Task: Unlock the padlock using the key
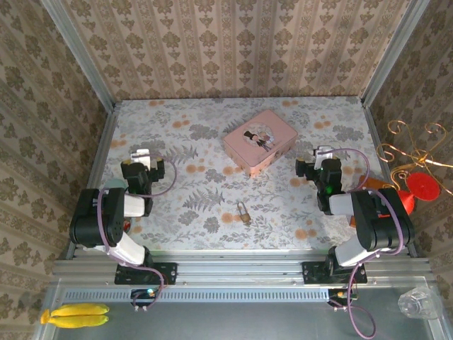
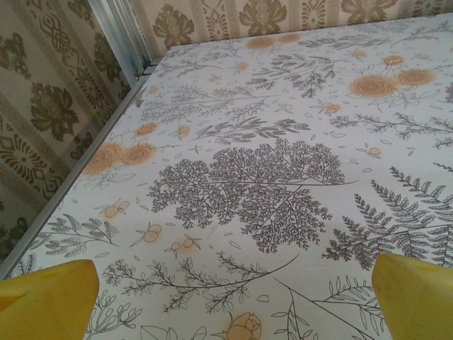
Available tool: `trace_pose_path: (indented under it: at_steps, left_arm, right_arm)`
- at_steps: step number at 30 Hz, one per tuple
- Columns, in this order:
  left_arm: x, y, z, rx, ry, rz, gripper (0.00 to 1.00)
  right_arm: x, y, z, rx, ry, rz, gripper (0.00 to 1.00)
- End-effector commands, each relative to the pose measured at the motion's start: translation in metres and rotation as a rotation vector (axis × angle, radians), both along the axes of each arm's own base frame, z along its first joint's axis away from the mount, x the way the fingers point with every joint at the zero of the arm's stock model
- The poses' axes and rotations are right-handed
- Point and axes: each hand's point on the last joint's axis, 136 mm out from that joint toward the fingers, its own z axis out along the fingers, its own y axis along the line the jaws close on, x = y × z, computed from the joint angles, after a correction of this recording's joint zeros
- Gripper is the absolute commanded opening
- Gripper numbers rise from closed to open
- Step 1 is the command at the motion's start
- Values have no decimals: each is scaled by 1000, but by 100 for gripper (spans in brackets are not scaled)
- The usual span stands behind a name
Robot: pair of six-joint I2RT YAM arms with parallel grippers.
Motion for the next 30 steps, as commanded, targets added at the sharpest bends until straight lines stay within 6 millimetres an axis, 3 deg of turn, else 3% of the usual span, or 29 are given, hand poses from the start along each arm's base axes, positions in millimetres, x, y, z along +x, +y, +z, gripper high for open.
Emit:
trace_pose_path:
  at_steps: [1, 30]
  left_arm:
    - [2, -1, 5, -26, -13, -4, 100]
    - [0, 2, 5, -23, -19, 17, 100]
  right_arm:
    - [8, 3, 12, 29, -38, 11, 100]
    - [8, 3, 11, 44, -30, 22, 100]
